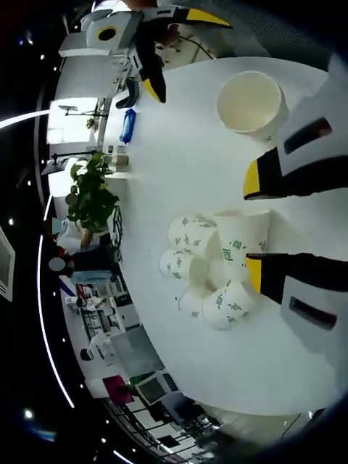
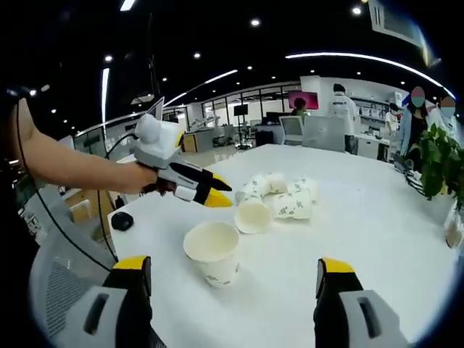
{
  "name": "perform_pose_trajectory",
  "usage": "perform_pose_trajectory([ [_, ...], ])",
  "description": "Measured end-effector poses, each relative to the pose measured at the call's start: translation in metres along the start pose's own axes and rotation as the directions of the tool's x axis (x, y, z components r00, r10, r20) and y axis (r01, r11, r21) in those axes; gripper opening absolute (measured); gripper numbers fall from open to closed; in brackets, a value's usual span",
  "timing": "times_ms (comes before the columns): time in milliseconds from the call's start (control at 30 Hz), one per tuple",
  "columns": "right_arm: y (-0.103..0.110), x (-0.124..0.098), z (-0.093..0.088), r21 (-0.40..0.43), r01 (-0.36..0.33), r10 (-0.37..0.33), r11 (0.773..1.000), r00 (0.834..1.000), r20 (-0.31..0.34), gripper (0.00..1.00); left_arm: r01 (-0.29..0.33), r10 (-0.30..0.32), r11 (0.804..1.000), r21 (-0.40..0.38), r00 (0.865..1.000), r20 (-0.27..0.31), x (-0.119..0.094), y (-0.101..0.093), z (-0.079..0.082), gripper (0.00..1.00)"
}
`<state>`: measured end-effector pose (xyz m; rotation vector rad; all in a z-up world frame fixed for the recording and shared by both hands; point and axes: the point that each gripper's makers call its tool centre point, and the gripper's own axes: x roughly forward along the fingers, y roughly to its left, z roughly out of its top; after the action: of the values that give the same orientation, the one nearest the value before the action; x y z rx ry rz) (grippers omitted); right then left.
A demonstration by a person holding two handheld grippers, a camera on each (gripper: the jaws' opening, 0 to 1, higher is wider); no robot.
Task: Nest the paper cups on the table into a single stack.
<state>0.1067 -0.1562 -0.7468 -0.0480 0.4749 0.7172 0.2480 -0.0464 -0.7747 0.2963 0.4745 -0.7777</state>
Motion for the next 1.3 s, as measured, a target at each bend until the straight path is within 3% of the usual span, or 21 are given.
perform_pose_trajectory([
  [267, -0.003, 0.000, -0.007, 0.028, 0.016, -0.016, 0.999, 1.000, -0.003, 0.95, -0.025, 0.025, 1.000, 0.011, 0.999, -0.032, 0.010, 0.000, -0.003, 0.28],
  [467, -0.005, -0.003, -0.010, 0.004, 0.034, -0.034, 0.999, 0.999, -0.002, 0.94, -0.047, 0.047, 0.999, 0.012, 0.998, -0.051, 0.020, 0.005, -0.004, 0.30],
  [733, -0.007, -0.007, -0.019, 0.009, 0.057, -0.057, 0.998, 0.998, -0.022, 0.92, -0.048, 0.056, 0.994, 0.094, 0.995, -0.078, 0.033, 0.001, -0.012, 0.31],
  [900, -0.009, -0.010, -0.023, 0.020, 0.070, -0.070, 0.997, 0.997, -0.027, 0.91, -0.069, 0.079, 0.988, 0.135, 0.995, -0.068, 0.031, 0.001, -0.007, 0.30],
  [1033, -0.012, -0.012, -0.026, 0.027, 0.083, -0.082, 0.996, 0.996, -0.032, 0.90, -0.079, 0.094, 0.981, 0.175, 0.992, -0.082, 0.032, 0.004, -0.009, 0.26],
  [1300, -0.016, -0.012, -0.029, 0.032, 0.097, -0.096, 0.995, 0.995, -0.032, 0.89, -0.108, 0.121, 0.978, 0.179, 0.990, -0.068, 0.026, 0.008, -0.005, 0.09],
])
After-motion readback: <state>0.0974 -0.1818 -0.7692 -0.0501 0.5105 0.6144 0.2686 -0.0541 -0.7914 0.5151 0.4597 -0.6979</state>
